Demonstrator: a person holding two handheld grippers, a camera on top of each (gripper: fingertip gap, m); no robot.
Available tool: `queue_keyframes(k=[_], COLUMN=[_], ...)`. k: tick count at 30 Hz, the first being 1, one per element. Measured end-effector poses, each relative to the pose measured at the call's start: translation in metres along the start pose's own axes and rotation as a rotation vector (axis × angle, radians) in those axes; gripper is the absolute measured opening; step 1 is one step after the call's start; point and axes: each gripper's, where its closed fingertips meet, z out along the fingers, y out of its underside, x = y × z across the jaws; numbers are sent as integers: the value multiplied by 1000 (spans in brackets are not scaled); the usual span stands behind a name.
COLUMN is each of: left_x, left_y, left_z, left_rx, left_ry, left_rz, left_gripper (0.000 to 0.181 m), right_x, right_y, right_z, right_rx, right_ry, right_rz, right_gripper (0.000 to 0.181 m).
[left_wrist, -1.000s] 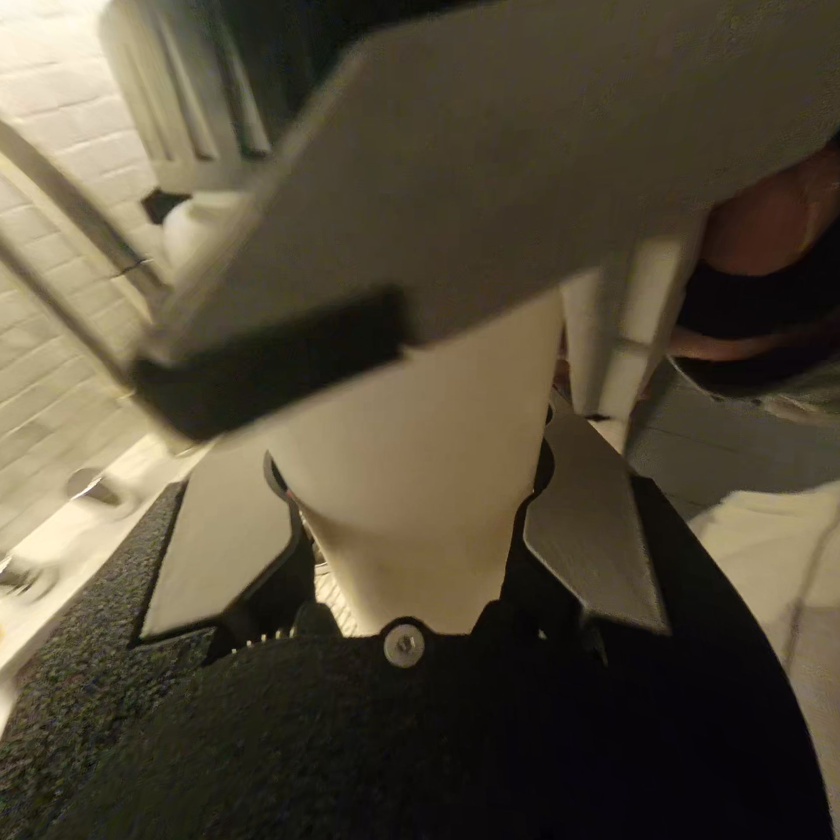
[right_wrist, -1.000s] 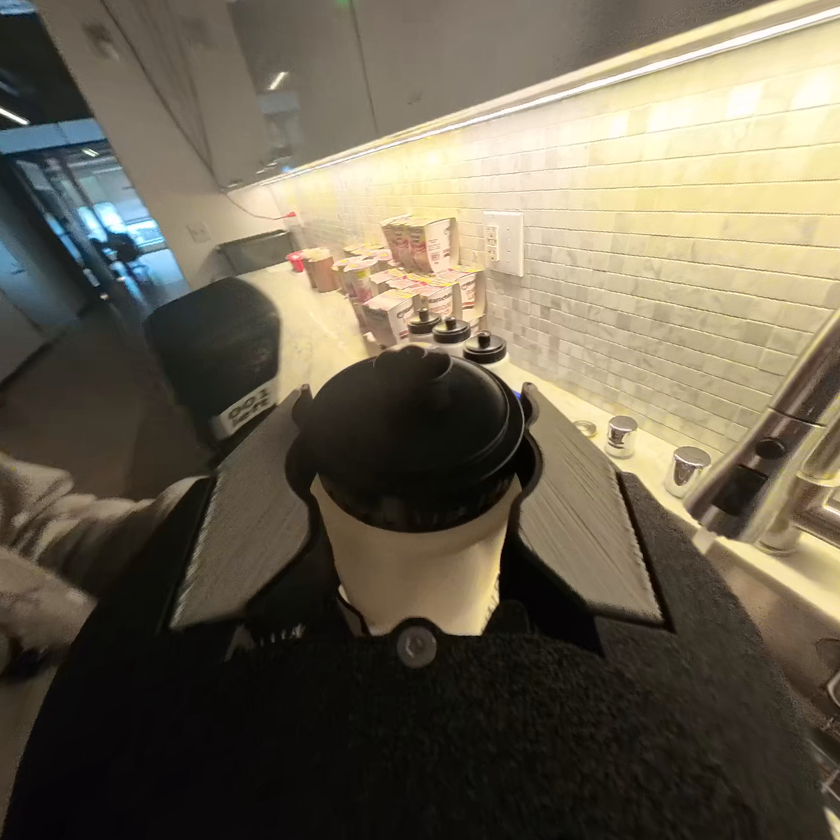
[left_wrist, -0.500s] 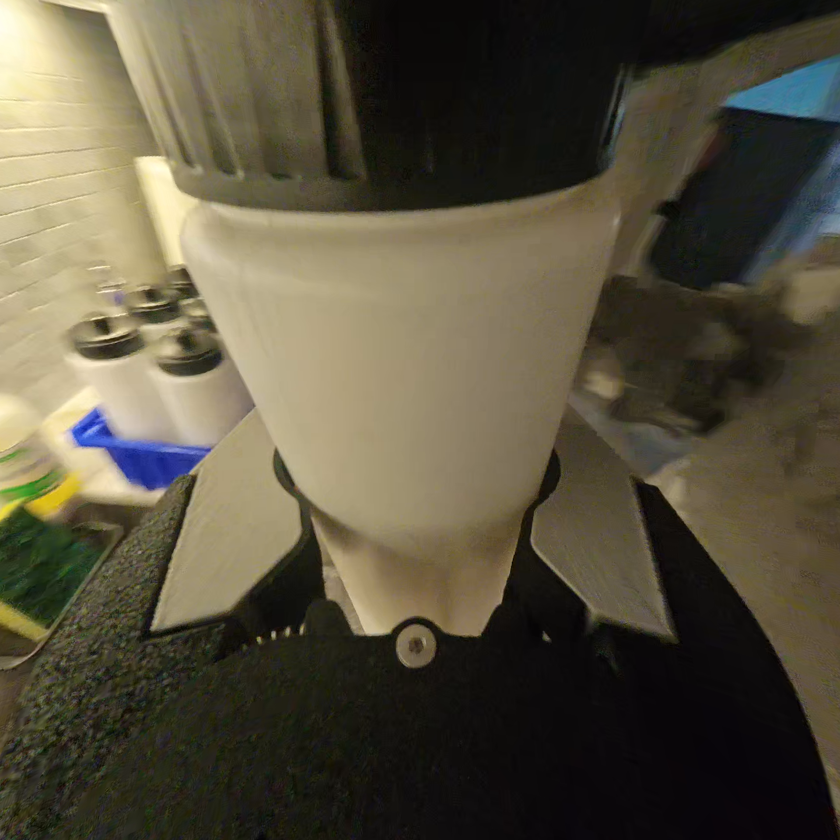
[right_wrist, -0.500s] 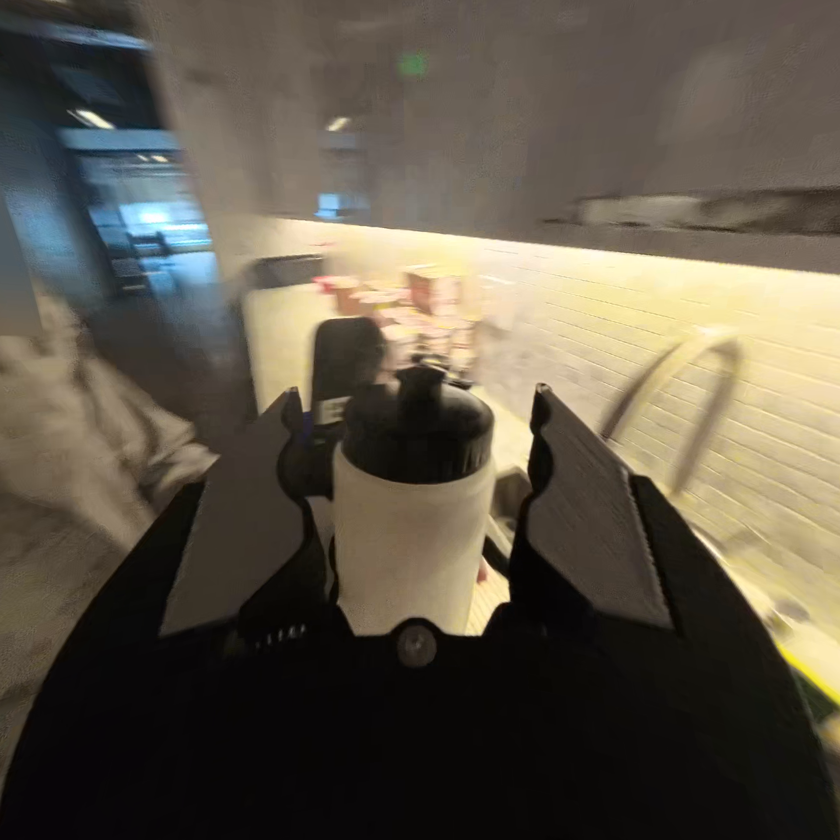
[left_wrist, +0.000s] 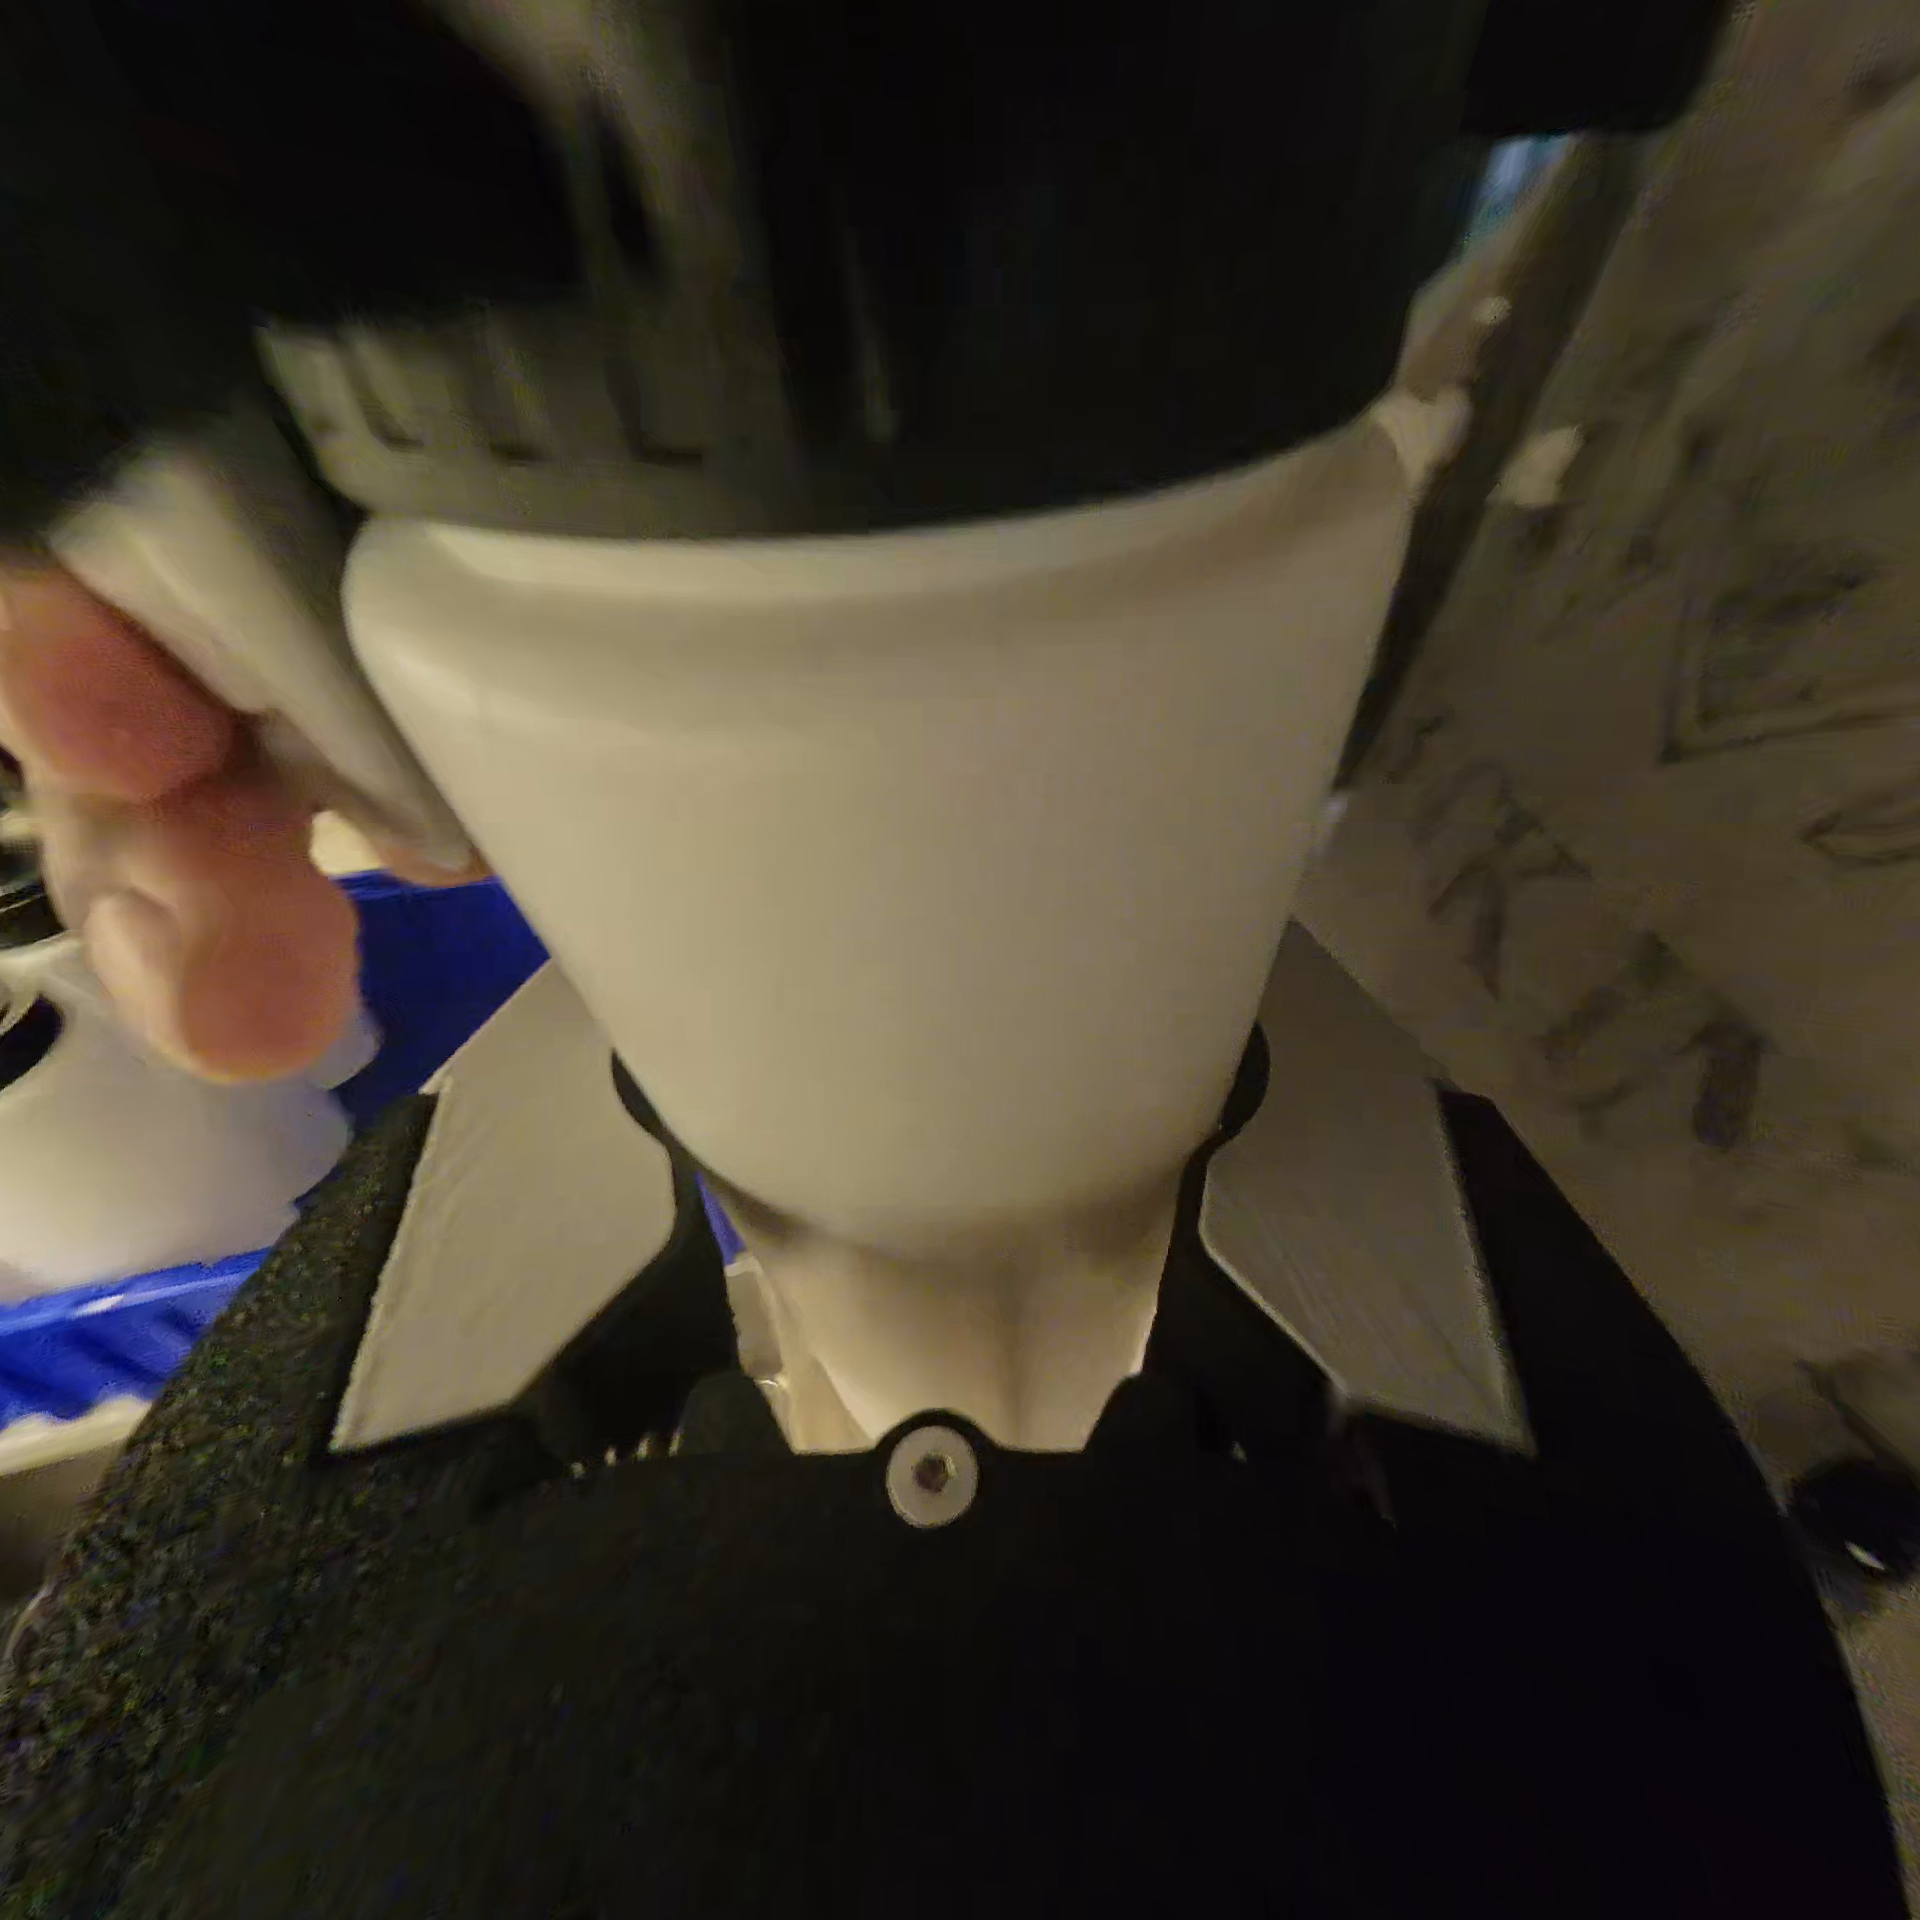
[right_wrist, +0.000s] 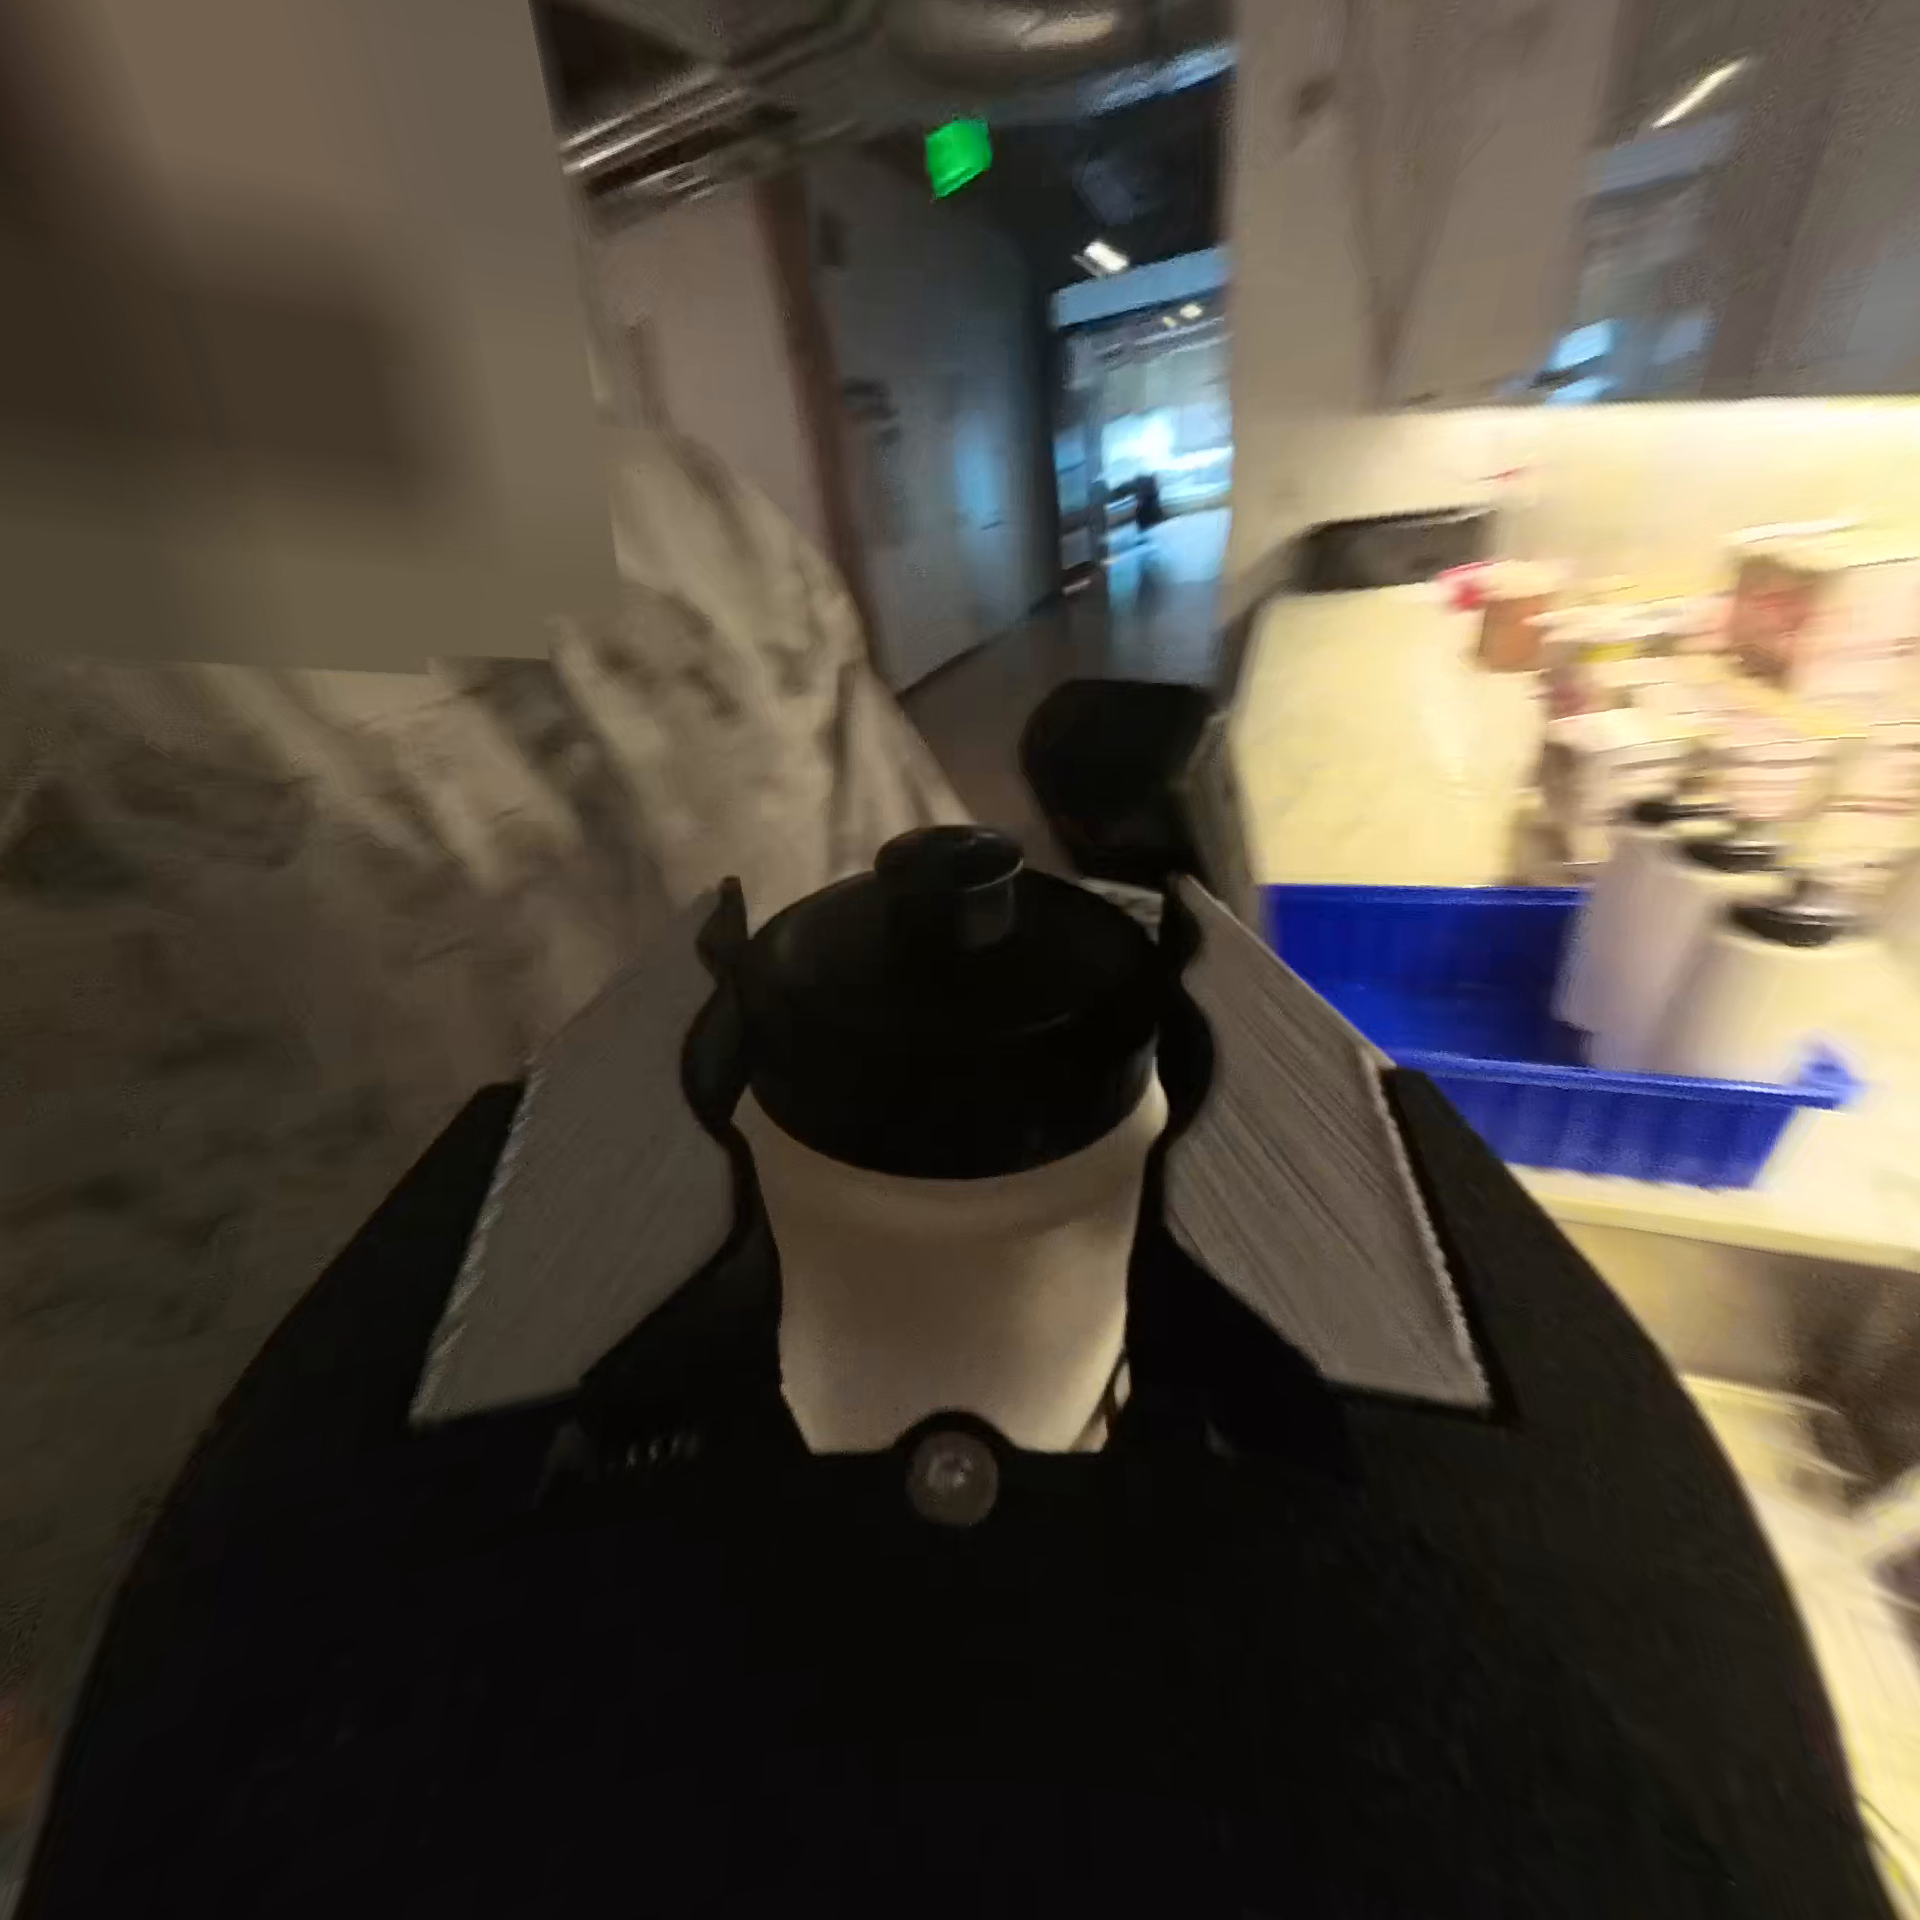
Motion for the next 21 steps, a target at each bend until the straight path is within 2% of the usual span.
queue_keyframes(k=[4, 5, 6, 7, 8, 10, 11, 14, 15, 16, 17, 18, 19, 21], left_x=[-52, -64, -72, -78, -81, -83, -79, -41, -22, -4, 3, 0, -6, -35], left_y=[2, 5, 11, 14, 17, 22, 22, 15, 15, 12, 7, 6, 6, 8], left_z=[-18, -23, -27, -30, -32, -33, -32, -18, -11, -7, -6, -5, -7, -19], left_rx=[18, 6, -18, -37, -53, -83, -80, -59, -61, -31, 15, 34, 35, 42], left_ry=[-341, -436, -508, -566, -606, -637, -604, -338, -211, -81, -24, -31, -71, -262], left_rz=[-68, -80, -78, -64, -50, -44, -41, 16, 12, -22, -53, -67, -76, -89], left_gripper=[104, 104, 104, 104, 104, 104, 103, 104, 105, 105, 104, 103, 103, 105], right_x=[40, 47, 53, 64, 68, 67, 60, 14, -3, -12, -12, -6, 4, 34], right_y=[-4, -4, -1, 6, 14, 16, 18, 22, 25, 23, 20, 19, 15, 11], right_z=[-19, -22, -23, -25, -22, -17, -12, 1, 0, -1, -1, 0, 1, -4], right_rx=[-1, 11, 7, -11, -43, -58, -87, -126, -144, -132, -113, -96, -63, -5], right_ry=[500, 612, 689, 774, 782, 711, 608, 101, -69, -179, -221, -217, -156, 114], right_rz=[-170, -196, -185, -156, -157, -185, -181, -137, -84, -45, -19, 9, 39, 17], right_gripper=[101, 101, 98, 88, 79, 78, 78, 77, 78, 78, 78, 79, 80, 99])
